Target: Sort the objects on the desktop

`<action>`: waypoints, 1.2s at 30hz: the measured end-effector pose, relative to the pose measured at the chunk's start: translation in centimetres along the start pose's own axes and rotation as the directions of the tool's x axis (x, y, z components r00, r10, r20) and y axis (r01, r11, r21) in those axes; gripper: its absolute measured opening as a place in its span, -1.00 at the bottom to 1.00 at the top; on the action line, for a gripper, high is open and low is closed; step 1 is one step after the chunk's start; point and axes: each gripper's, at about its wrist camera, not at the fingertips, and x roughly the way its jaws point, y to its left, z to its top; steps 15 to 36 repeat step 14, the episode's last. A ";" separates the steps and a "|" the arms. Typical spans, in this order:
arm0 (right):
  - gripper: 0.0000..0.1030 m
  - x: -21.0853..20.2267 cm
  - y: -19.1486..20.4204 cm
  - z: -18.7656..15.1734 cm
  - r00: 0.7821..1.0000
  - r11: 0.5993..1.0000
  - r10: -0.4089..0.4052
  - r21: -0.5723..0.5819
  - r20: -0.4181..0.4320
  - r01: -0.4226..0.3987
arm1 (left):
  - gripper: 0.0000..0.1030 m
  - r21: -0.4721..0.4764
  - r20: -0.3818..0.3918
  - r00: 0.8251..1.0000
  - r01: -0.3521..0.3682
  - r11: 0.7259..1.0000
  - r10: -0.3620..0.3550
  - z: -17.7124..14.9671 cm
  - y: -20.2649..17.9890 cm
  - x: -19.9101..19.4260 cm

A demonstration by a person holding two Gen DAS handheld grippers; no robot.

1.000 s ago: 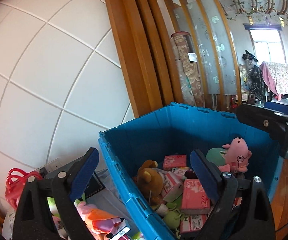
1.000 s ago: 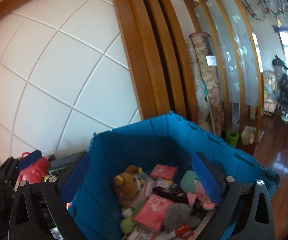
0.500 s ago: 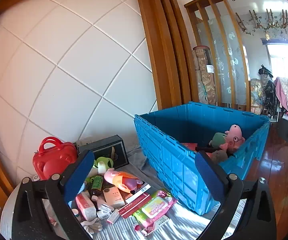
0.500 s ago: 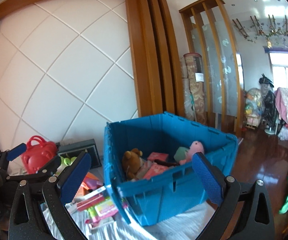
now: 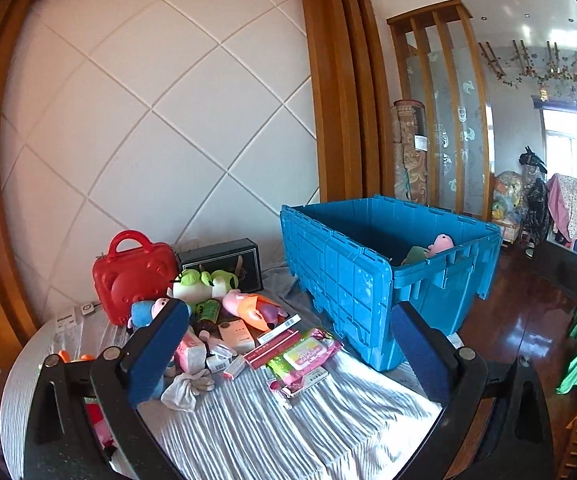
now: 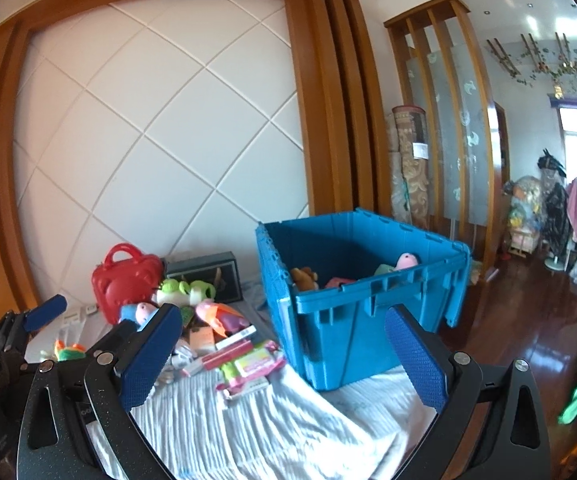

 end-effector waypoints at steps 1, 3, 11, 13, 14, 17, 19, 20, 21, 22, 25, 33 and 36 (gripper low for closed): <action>1.00 -0.2 -0.1 -0.1 1.000 1.000 0.018 0.005 -0.011 -0.018 | 0.99 -0.009 0.004 1.000 -0.004 1.000 0.004 -0.2 0.0 -0.4; 1.00 -0.6 -0.2 -0.5 0.999 0.999 0.040 0.003 -0.025 -0.040 | 0.99 -0.012 0.010 0.999 -0.031 0.999 0.031 -0.3 -0.1 -1.0; 1.00 -1.7 0.2 -1.3 0.995 0.996 0.086 -0.027 -0.054 -0.088 | 0.99 -0.038 0.009 0.996 -0.092 0.995 0.092 -1.3 0.1 -3.1; 1.00 -2.0 0.4 -1.3 0.995 0.996 0.083 -0.035 -0.048 -0.085 | 0.99 -0.035 0.015 0.993 -0.116 0.993 0.117 -1.3 0.0 -3.5; 1.00 -2.1 0.5 -1.3 0.996 0.996 0.080 -0.036 -0.044 -0.081 | 0.99 -0.032 0.019 0.992 -0.127 0.991 0.128 -1.3 0.0 -3.7; 1.00 -2.1 0.5 -1.3 0.996 0.996 0.080 -0.036 -0.044 -0.081 | 0.99 -0.032 0.019 0.992 -0.127 0.991 0.128 -1.3 0.0 -3.7; 1.00 -2.1 0.5 -1.3 0.996 0.996 0.080 -0.036 -0.044 -0.081 | 0.99 -0.032 0.019 0.992 -0.127 0.991 0.128 -1.3 0.0 -3.7; 1.00 -2.1 0.5 -1.3 0.996 0.996 0.080 -0.036 -0.044 -0.081 | 0.99 -0.032 0.019 0.992 -0.127 0.991 0.128 -1.3 0.0 -3.7; 1.00 -2.1 0.5 -1.3 0.996 0.996 0.080 -0.036 -0.044 -0.081 | 0.99 -0.032 0.019 0.992 -0.127 0.991 0.128 -1.3 0.0 -3.7; 1.00 -2.1 0.5 -1.3 0.996 0.996 0.080 -0.036 -0.044 -0.081 | 0.99 -0.032 0.019 0.992 -0.127 0.991 0.128 -1.3 0.0 -3.7; 1.00 -2.1 0.5 -1.3 0.996 0.996 0.080 -0.036 -0.044 -0.081 | 0.99 -0.032 0.019 0.992 -0.127 0.991 0.128 -1.3 0.0 -3.7; 1.00 -2.1 0.5 -1.3 0.996 0.996 0.080 -0.036 -0.044 -0.081 | 0.99 -0.032 0.019 0.992 -0.127 0.991 0.128 -1.3 0.0 -3.7; 1.00 -2.1 0.5 -1.3 0.996 0.996 0.080 -0.036 -0.044 -0.081 | 0.99 -0.032 0.019 0.992 -0.127 0.991 0.128 -1.3 0.0 -3.7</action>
